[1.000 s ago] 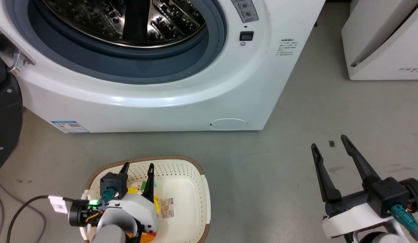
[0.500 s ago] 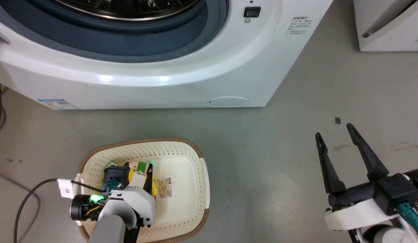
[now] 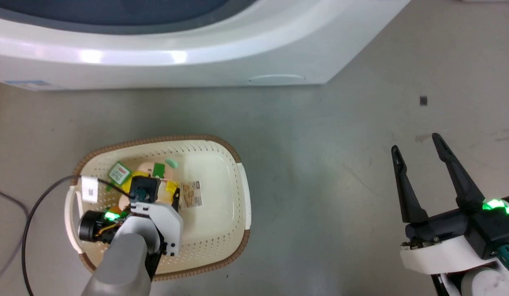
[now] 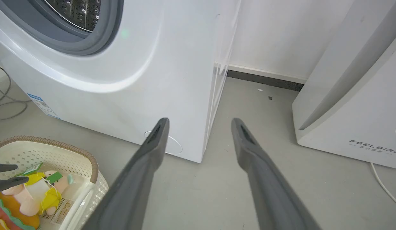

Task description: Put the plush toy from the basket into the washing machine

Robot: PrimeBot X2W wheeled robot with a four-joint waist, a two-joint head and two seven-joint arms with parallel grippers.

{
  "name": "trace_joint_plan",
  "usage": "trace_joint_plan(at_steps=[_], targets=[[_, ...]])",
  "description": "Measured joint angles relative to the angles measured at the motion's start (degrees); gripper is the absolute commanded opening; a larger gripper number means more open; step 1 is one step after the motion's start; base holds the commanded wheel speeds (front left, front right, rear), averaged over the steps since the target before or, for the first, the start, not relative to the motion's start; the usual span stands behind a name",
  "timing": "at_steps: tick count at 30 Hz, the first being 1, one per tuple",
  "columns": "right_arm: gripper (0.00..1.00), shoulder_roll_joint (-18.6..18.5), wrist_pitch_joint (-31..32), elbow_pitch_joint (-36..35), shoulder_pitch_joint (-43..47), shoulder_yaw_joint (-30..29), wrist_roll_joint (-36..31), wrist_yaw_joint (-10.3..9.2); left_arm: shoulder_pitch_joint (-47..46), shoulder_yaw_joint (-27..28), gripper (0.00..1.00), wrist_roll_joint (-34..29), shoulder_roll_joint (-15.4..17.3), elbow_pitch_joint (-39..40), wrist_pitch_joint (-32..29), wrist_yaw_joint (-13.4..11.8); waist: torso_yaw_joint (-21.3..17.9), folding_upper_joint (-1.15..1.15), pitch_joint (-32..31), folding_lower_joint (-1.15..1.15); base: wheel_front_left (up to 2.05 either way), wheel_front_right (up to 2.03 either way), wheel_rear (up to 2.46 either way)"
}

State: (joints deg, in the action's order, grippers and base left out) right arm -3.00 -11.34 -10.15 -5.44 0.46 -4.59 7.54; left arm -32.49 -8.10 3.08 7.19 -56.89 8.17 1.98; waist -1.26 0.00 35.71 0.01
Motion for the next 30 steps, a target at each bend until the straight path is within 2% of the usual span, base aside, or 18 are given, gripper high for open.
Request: trace_joint_plan(at_steps=[7,16,30], targets=[[1.0,0.0,-1.0,-1.0,-0.8,-0.2,0.0,0.0,-4.1,-1.7,1.0,-0.9,2.9,-4.8,-5.4,-2.6,-0.7,0.0,5.2,0.0,0.0,0.0,0.0],[1.0,0.0,-2.0,-2.3,-1.6,-0.4,0.2,0.0,-9.7,-3.8,1.0,-0.9,5.3,-10.2,-6.1,-1.3,-1.7,0.0,11.9,0.0,0.0,0.0,0.0],[1.0,0.0,-3.4,-4.3,-3.3,-0.9,1.1,0.0,-16.7,-6.2,1.0,-0.5,8.0,-16.4,-7.7,-1.5,-2.8,0.0,20.8,0.0,0.0,0.0,0.0]])
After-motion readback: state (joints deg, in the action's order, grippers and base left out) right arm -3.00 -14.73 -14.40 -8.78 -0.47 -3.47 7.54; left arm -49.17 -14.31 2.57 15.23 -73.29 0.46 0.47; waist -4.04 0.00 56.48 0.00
